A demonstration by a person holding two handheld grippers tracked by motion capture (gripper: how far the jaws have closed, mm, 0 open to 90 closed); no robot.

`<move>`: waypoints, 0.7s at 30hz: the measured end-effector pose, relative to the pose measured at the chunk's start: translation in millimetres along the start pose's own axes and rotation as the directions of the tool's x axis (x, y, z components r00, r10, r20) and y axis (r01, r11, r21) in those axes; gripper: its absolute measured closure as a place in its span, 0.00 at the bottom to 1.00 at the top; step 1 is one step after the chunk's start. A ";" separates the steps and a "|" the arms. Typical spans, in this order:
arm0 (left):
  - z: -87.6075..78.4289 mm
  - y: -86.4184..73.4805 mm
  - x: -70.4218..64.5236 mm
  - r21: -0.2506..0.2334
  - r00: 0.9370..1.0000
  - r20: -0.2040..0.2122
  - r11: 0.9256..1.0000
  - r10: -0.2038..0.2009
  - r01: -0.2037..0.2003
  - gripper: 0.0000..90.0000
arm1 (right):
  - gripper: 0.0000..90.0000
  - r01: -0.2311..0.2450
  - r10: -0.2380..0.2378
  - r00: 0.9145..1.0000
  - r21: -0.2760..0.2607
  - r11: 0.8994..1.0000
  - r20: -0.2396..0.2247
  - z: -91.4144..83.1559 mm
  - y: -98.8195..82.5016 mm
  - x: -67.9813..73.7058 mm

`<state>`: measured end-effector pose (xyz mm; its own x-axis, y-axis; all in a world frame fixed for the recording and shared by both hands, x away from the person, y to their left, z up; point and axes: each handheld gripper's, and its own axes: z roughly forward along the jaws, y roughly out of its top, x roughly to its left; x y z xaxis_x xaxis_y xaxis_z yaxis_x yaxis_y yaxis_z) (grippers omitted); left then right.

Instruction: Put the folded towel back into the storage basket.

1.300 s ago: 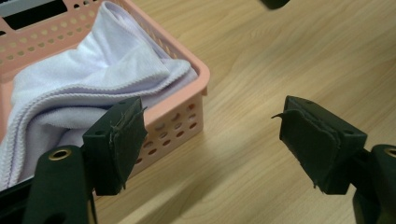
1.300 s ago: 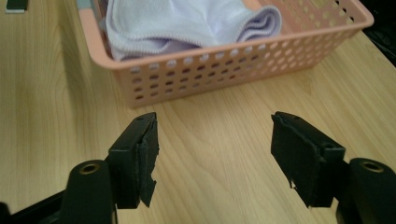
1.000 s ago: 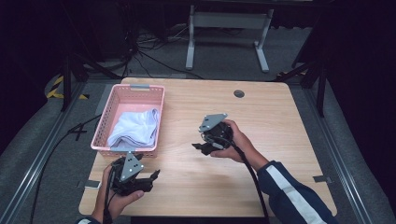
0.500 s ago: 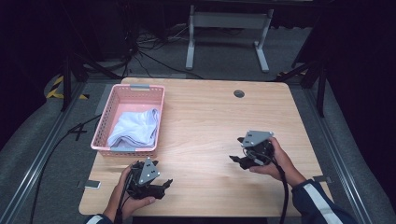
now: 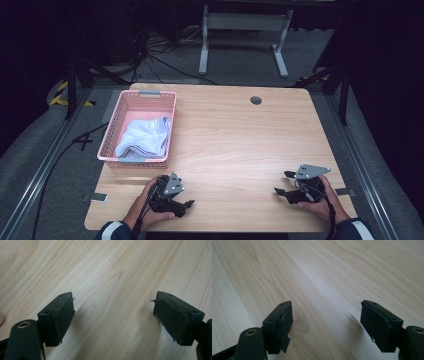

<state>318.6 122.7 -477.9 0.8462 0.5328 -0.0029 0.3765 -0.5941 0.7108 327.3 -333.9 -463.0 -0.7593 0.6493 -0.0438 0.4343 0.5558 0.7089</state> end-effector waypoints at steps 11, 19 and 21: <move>2.8 0.5 2.8 -0.003 1.000 0.003 1.000 -0.010 0.010 0.14 | 0.26 -0.043 0.044 0.998 -0.044 0.998 0.034 -1.6 -9.4 -3.3; 3.1 0.7 3.8 -0.002 1.000 0.010 1.000 -0.005 0.005 0.13 | 0.26 -0.046 0.047 0.998 -0.045 0.998 0.035 -1.7 -9.5 -3.1; 3.0 0.9 4.0 0.000 1.000 0.011 1.000 -0.003 0.003 0.13 | 0.26 -0.046 0.047 0.998 -0.045 0.998 0.035 -1.6 -9.5 -3.1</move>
<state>323.4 122.6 -479.4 0.8493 0.5277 -0.0125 0.3786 -0.5926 0.7109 324.7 -342.0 -468.4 -0.7206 0.6924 -0.0349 0.4462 0.5017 0.7411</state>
